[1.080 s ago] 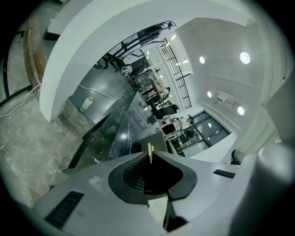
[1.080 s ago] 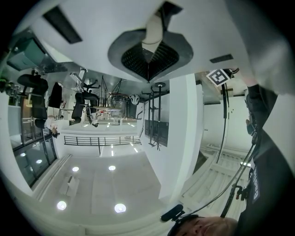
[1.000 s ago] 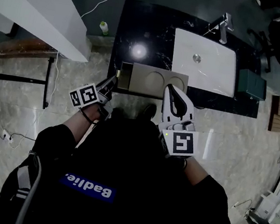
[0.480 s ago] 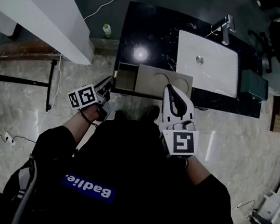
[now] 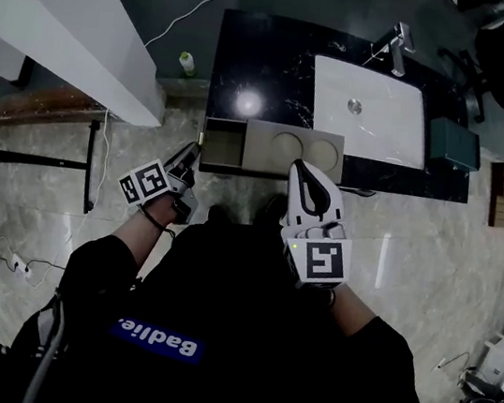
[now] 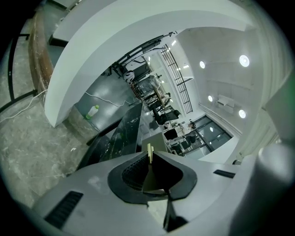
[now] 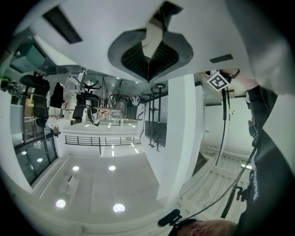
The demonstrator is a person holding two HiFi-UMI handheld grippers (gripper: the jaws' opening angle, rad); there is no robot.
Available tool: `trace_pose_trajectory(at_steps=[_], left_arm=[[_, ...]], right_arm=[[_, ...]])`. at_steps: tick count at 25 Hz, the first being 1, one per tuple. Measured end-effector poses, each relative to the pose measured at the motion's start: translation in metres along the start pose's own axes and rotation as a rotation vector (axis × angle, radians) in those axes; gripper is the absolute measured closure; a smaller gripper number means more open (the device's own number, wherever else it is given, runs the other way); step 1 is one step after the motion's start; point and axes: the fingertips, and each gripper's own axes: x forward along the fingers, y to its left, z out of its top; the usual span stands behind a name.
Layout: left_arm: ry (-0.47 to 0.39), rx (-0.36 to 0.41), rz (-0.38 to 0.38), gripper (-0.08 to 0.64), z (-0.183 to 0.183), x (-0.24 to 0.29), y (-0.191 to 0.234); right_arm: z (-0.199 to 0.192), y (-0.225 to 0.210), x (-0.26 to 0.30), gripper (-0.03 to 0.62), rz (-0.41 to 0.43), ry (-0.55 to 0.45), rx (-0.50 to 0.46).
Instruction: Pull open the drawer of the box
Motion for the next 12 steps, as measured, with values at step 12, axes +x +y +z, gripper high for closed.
trace_pose_trajectory(at_steps=[12], left_arm=[[-0.16,0.005,0.028,0.531,0.014,-0.025,0.0]], right_arm=[[-0.02,-0.004,-0.025,0.592,0.009,-0.014,0.012]])
